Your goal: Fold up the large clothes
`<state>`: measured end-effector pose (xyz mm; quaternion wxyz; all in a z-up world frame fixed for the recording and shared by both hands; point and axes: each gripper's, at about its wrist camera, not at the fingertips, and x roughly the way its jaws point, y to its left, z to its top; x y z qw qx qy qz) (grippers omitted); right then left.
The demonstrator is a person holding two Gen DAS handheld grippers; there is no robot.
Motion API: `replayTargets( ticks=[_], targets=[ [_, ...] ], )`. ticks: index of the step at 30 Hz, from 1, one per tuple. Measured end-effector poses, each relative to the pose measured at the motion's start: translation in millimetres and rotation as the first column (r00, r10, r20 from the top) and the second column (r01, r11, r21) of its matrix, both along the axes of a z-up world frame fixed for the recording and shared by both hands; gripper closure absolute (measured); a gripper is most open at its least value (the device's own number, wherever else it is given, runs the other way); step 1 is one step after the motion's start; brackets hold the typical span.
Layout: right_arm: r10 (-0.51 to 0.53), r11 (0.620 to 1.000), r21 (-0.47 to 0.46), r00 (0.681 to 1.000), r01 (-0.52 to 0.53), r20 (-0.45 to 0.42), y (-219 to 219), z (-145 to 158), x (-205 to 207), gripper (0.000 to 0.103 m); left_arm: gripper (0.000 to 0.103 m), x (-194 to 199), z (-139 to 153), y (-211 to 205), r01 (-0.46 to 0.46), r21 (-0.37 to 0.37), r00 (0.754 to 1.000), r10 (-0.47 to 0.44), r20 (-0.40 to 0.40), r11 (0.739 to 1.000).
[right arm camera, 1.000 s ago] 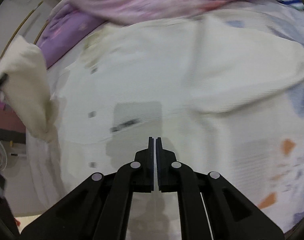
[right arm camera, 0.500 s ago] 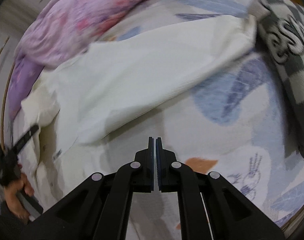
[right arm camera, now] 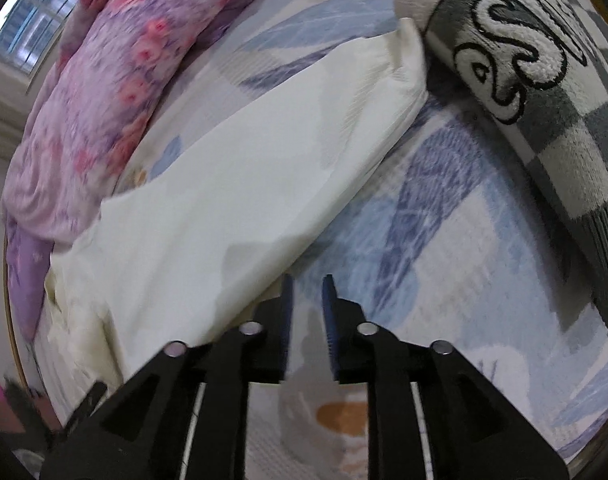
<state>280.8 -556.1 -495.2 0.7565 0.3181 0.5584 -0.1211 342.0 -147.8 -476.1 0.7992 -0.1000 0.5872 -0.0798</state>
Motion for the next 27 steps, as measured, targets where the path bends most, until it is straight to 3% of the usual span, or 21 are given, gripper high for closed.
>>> replayTargets(
  ticks=[3,6,9,12,15,18,20,22,23,27],
  targets=[
    [-0.069,0.997,0.033,0.998,0.069,0.007,-15,-5,2,0.075,0.044,-7,9,0,-0.018,-0.038,1.0,0.018,0.018,0.999],
    [-0.124,0.991,0.052,0.992,0.123,0.019,-24,-7,5,0.069,0.044,-9,16,15,-0.099,-0.051,0.994,0.101,0.042,0.994],
    [-0.199,0.978,0.065,0.979,0.197,0.031,-38,-10,6,0.064,0.044,-6,11,37,-0.211,0.018,0.977,0.21,0.039,0.977],
    [-0.255,0.965,0.079,0.966,0.251,0.039,-49,-15,8,0.062,0.044,2,-9,52,-0.264,0.107,0.964,0.267,-0.017,0.959],
    [-0.318,0.943,0.114,0.947,0.312,0.036,-61,-26,12,0.061,0.044,12,-40,52,-0.201,0.174,0.967,0.224,-0.12,0.964],
    [-0.357,0.928,0.127,0.934,0.351,0.026,-72,-38,18,0.061,0.045,19,-47,41,-0.112,0.233,0.98,0.146,-0.137,0.966],
    [-0.373,0.92,0.132,0.928,0.368,0.014,-77,-46,22,0.061,0.045,21,-47,42,-0.106,0.214,0.979,0.14,-0.15,0.971],
    [-0.375,0.921,0.133,0.927,0.367,0.034,-80,-46,25,0.078,0.045,20,-44,49,-0.123,0.173,0.977,0.15,-0.153,0.977],
    [-0.357,0.927,0.138,0.933,0.349,0.038,-80,-45,28,0.098,0.044,19,-43,51,-0.125,0.156,0.976,0.15,-0.156,0.98],
    [-0.269,0.963,0.055,0.959,0.265,0.084,-69,-24,36,0.099,0.044,12,-33,61,-0.14,0.074,0.976,0.151,-0.157,0.987]
  ],
)
